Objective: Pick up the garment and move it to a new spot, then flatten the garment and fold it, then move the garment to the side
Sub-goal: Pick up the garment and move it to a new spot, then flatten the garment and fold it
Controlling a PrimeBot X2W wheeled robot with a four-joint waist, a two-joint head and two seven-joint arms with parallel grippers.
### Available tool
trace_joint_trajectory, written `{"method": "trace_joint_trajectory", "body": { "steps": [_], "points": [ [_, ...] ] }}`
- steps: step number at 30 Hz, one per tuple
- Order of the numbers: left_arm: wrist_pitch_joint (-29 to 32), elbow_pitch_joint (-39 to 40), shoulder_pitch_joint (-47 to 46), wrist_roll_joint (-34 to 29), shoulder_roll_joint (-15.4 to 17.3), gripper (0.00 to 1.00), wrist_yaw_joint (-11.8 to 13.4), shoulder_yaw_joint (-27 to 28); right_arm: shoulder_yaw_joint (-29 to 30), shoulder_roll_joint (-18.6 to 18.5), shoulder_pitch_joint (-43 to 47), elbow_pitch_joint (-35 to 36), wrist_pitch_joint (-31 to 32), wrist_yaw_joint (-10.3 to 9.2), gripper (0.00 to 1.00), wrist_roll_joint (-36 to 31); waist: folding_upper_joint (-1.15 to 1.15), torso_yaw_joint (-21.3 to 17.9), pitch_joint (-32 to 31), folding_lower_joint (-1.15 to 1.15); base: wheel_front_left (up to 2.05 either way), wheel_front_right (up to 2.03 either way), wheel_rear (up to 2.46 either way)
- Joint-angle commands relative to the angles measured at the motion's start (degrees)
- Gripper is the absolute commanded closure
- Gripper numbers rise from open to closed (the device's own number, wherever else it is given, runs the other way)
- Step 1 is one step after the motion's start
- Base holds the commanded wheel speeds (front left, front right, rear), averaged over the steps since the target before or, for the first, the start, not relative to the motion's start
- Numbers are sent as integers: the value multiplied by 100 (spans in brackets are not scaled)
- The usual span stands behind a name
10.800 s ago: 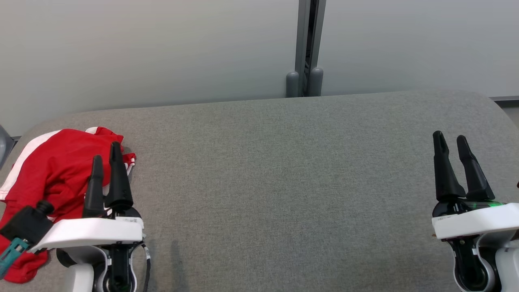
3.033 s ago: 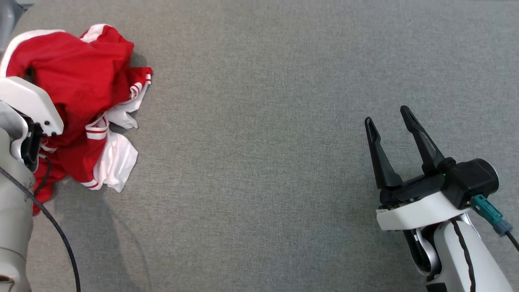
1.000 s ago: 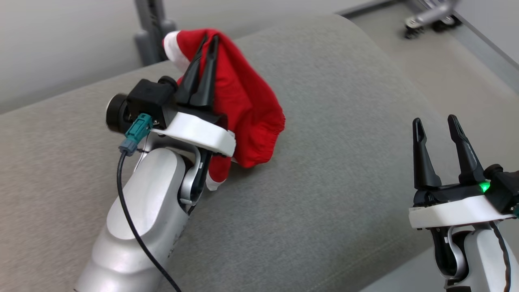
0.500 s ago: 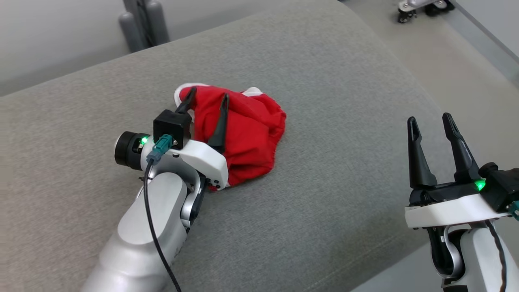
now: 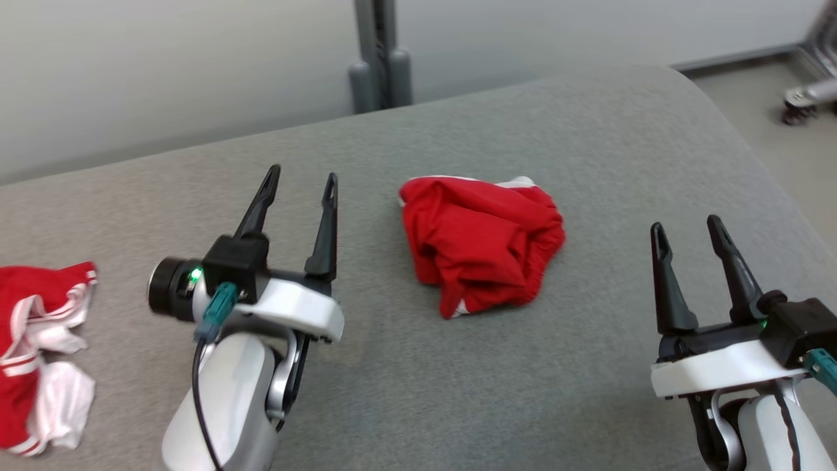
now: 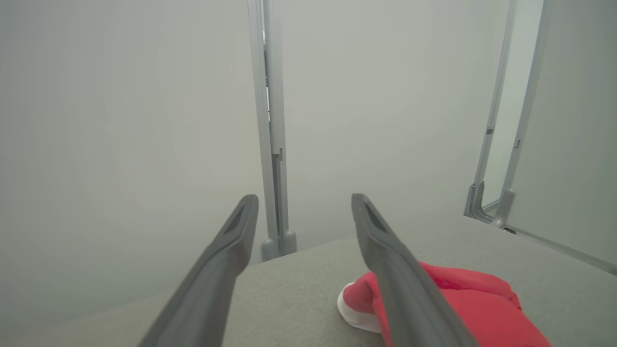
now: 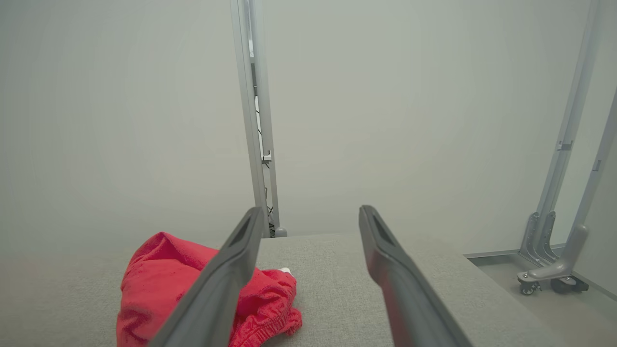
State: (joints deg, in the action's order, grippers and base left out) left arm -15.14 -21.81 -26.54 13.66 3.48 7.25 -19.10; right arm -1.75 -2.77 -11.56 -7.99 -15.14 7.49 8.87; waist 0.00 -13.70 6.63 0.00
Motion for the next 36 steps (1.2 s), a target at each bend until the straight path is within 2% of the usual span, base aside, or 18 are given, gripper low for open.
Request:
{"method": "trace_joint_trajectory", "body": {
  "steps": [1,7,10,12,16,24,36],
  "points": [
    [2,180,263,-88,35,0,-31,129,12,-24,104,-25,-5,1,0,-81,0,481,-323,0,0,0,0],
    [2,752,1138,-269,4,0,-76,608,25,-25,265,-85,-5,1,0,-174,0,913,-503,0,0,0,0],
    [2,944,1544,-354,-20,0,9,782,95,-28,344,-104,-5,1,0,-214,0,1060,-586,0,0,0,0],
    [2,1069,1800,-416,-41,0,3,749,141,-24,420,-113,-5,1,0,-211,0,1134,-653,0,0,0,0],
    [2,1300,2235,-380,-40,0,232,675,203,-25,532,-105,-5,1,0,-155,0,1202,-734,0,0,0,0],
    [2,1475,2492,-165,-47,0,540,478,180,-26,617,-158,-5,1,0,-82,0,1253,-794,0,0,0,0],
    [2,1452,2480,-141,-47,0,535,463,141,-26,630,-239,-5,1,0,-79,0,1254,-832,0,0,0,0]
  ]
}}
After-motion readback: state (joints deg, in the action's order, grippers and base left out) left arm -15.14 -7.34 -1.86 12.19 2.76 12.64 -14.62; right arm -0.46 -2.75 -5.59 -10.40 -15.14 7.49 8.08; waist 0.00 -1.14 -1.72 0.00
